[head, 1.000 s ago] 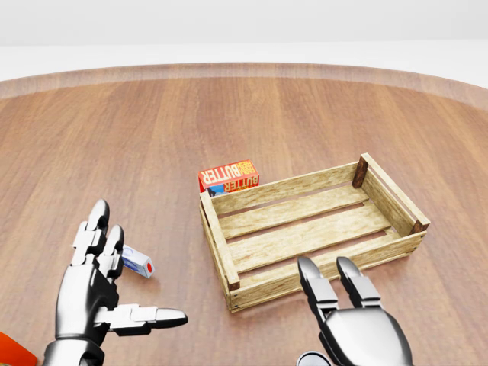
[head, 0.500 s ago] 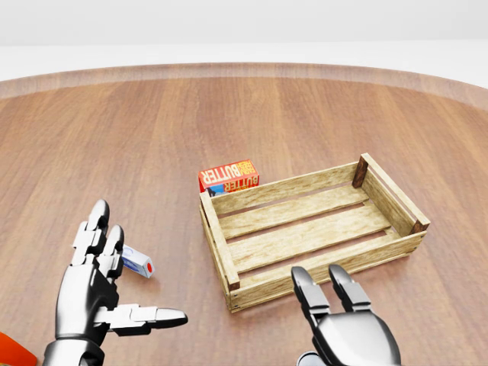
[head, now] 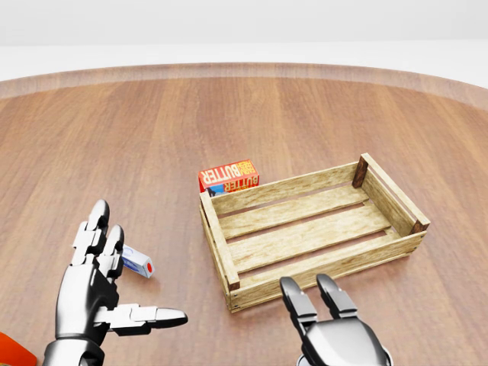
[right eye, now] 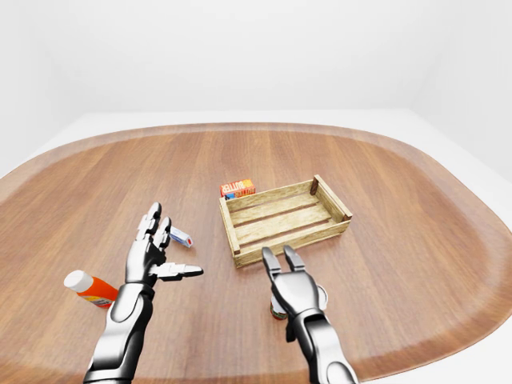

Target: Pick up the tomato sauce, and put it in the wooden tray.

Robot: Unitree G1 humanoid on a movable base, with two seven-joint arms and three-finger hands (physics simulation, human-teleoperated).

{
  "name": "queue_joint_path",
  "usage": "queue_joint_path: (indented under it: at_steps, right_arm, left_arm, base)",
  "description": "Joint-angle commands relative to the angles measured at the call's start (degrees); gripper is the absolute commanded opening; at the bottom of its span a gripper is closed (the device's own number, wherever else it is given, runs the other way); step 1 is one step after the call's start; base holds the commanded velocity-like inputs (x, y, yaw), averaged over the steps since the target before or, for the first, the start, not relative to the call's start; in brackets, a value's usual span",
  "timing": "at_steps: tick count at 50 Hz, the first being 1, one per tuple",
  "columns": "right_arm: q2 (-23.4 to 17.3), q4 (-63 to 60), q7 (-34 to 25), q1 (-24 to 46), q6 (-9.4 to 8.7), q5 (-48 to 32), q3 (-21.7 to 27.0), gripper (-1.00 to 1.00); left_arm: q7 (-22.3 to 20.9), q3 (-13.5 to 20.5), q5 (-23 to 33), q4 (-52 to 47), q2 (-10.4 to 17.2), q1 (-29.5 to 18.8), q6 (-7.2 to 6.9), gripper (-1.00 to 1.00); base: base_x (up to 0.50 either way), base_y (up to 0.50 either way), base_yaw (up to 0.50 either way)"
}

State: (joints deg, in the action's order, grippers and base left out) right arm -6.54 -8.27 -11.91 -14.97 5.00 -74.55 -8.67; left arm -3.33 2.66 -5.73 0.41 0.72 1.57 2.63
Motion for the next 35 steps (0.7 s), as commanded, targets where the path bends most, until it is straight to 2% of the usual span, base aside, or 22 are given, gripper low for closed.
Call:
queue_joint_path:
  at_steps: [1,35]
  right_arm:
    - [-0.32,2.32,0.77,0.83,0.0,0.22,-0.5,1.0]
    - [-0.65,11.86,3.86,4.47,0.0,1.59,0.36,1.0]
  left_arm:
    - [-0.06,0.0,-0.06,-0.07,0.0,0.08,0.02,1.0]
    - [-0.02,-0.04,-0.03,-0.1,-0.03,0.12,-0.03,1.0]
  base:
    - [0.0,0.0,0.0]
    - [0.0,0.0,0.0]
